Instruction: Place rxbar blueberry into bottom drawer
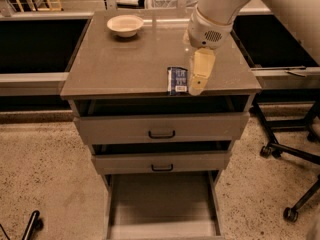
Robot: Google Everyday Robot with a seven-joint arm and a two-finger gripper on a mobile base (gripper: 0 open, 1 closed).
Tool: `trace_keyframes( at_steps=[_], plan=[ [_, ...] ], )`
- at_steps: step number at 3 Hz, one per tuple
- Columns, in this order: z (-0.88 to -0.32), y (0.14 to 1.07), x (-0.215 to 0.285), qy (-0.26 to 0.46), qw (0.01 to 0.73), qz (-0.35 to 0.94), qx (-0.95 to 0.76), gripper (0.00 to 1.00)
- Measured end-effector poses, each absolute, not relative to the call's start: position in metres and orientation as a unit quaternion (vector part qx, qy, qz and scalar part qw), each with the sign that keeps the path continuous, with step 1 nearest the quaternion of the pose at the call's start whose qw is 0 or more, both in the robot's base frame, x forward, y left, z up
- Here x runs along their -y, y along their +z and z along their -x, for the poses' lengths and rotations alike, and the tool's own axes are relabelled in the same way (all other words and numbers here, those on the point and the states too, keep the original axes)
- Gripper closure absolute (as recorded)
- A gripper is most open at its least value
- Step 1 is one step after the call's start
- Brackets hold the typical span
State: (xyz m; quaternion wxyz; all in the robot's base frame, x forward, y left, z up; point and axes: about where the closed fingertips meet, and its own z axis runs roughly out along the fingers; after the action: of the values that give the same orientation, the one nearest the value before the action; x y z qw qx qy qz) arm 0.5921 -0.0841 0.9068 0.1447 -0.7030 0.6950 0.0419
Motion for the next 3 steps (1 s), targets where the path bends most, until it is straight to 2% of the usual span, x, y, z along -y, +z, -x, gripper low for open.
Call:
trace_keyframes(
  at_steps=[2, 3],
  plan=[
    [-0.649, 0.847, 0.069, 0.061, 0.121, 0.681, -0.719, 0.0],
    [-0.668, 0.816, 0.06, 0.072, 0.123, 0.681, -0.718, 0.21]
  ],
)
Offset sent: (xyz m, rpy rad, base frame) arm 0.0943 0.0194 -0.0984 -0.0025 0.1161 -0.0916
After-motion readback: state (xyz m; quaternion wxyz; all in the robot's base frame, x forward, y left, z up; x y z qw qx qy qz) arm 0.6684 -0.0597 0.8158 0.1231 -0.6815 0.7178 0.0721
